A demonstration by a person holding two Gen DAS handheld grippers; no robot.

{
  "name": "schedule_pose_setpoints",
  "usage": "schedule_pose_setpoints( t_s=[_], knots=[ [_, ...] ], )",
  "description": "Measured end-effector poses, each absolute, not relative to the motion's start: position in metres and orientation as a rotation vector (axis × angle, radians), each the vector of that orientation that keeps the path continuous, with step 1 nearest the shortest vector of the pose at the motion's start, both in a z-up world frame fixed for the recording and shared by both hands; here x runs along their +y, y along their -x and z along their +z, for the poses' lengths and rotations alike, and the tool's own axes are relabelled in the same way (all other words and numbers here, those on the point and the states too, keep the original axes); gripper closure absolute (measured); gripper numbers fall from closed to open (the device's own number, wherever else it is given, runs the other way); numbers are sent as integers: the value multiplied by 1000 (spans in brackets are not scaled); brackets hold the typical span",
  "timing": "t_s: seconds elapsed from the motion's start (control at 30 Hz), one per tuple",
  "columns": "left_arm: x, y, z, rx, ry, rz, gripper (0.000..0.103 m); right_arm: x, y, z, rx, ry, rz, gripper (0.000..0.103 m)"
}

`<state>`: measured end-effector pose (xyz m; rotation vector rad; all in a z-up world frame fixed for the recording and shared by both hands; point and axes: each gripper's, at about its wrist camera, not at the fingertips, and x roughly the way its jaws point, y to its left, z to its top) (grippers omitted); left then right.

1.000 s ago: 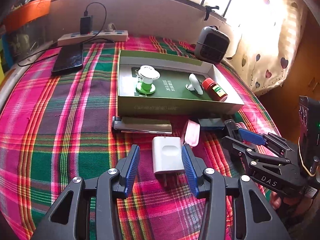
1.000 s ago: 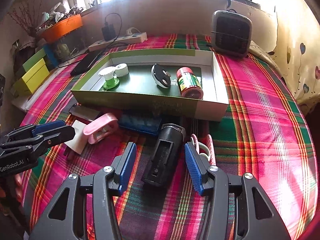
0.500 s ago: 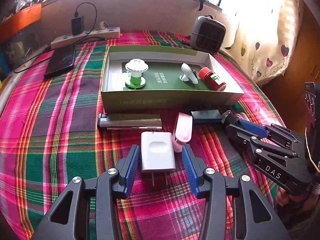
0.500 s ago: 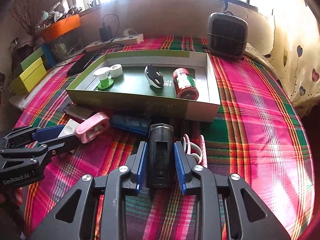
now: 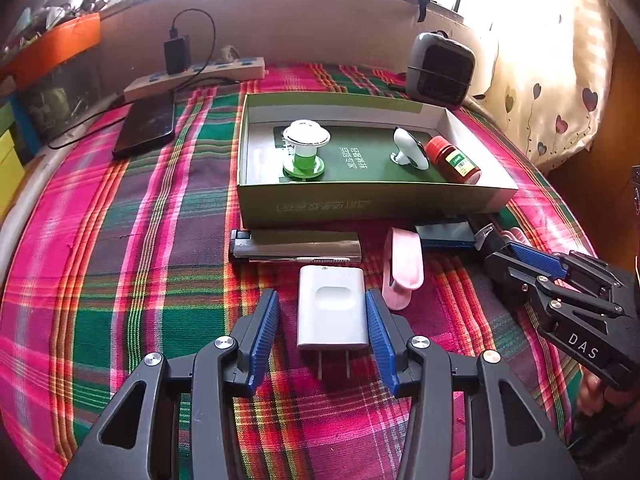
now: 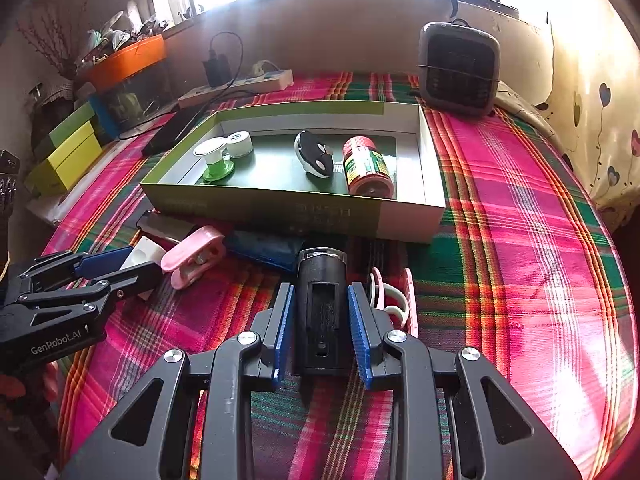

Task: Organize rigid objects
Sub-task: 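Lower the right gripper around the black flashlight while the left lowers around the white charger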

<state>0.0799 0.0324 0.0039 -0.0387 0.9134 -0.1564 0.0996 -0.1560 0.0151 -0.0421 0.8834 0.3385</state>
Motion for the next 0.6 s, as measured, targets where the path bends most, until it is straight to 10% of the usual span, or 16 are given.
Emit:
schedule_pose_setpoints(
  t_s=[0.6],
  knots=[
    [34,-79,4,889,48,-143,66,-157,-100,15,884,37,348,75]
  ],
)
